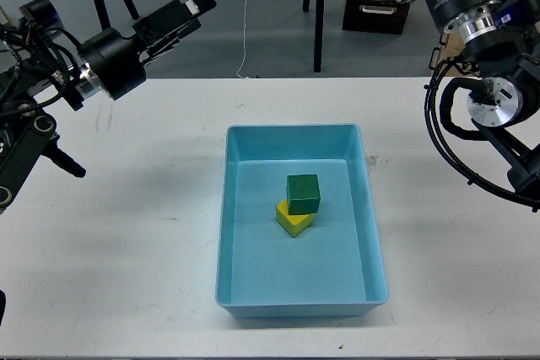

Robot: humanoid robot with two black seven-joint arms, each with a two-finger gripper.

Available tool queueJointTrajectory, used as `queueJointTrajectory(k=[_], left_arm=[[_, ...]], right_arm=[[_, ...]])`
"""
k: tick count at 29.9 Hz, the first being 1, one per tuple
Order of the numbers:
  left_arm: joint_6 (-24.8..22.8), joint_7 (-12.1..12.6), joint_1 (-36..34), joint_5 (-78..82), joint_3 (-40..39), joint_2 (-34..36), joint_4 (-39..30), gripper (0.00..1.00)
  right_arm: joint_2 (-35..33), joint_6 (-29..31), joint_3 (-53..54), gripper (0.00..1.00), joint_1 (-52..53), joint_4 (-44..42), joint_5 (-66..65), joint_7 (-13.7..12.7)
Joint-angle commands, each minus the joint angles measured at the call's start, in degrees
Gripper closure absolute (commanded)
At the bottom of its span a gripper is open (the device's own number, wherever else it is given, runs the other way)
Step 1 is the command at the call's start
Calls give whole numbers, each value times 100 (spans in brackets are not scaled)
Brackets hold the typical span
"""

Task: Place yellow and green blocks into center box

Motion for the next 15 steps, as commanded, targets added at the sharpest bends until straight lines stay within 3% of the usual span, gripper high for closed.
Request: queueJointTrajectory(k=[1, 3, 5, 10, 15], left_arm=[[82, 161, 372, -1929, 81, -30, -19, 0], [424, 662, 609, -3283, 99, -47, -229, 0], [470, 909, 925, -4453, 108, -21, -536, 0], [645, 971, 1848, -6389, 99, 76, -1468, 0], [1128, 989, 2604, -7357, 99, -12, -1996, 0]], right_arm=[[8, 76, 504, 1, -688, 448, 297, -216], [52, 76, 751, 1, -1058, 623, 420, -374], [192, 76, 935, 1, -1427, 773, 569, -541], [614, 138, 1471, 1, -2481, 1212, 885, -1174], [1176, 155, 1832, 1, -3159, 1441, 930, -1368]])
